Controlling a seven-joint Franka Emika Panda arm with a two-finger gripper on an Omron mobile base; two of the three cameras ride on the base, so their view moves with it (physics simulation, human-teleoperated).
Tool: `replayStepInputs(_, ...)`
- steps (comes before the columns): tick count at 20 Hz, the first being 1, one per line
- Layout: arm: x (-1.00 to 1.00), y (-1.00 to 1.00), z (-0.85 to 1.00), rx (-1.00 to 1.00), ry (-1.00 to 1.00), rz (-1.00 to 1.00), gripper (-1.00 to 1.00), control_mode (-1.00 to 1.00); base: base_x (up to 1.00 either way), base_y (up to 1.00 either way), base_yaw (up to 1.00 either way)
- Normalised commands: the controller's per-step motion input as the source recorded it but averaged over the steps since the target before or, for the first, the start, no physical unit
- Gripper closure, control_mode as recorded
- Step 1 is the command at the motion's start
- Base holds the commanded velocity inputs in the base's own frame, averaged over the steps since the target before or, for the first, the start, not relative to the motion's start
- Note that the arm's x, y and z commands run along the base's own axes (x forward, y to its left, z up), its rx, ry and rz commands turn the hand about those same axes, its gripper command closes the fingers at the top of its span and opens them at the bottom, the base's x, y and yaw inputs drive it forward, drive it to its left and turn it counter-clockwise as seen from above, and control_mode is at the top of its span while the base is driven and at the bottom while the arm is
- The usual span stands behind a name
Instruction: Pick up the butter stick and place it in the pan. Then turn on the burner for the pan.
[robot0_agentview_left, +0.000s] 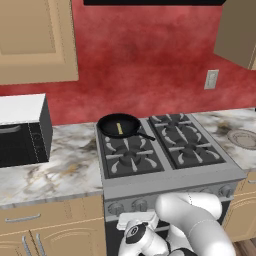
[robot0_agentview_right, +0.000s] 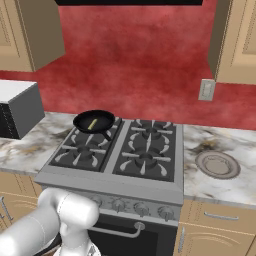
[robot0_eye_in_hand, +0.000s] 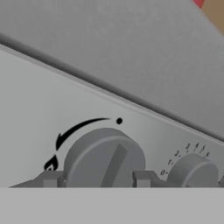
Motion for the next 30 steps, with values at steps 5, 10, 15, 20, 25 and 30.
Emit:
replayStepInputs(5,0.18,0.1,0.15,-0.24,0.03,0.09,1.0,-1.0,0.0,0.0,0.0)
replayStepInputs(10,0.12,0.2,0.05,-0.34,0.02,0.08,1.0,-1.0,0.0,0.0,0.0)
replayStepInputs(15,0.02,0.38,0.0,-0.49,0.03,0.06,1.0,-1.0,0.0,0.0,0.0)
replayStepInputs(20,0.0,0.58,0.0,-0.63,0.08,0.02,1.0,-1.0,0.0,0.0,0.0)
replayStepInputs(25,0.0,0.69,0.0,-0.64,0.17,0.0,1.0,-1.0,0.0,0.0,0.0)
replayStepInputs(30,0.04,0.61,0.1,-0.57,0.21,0.0,1.0,-1.0,0.0,0.0,0.0)
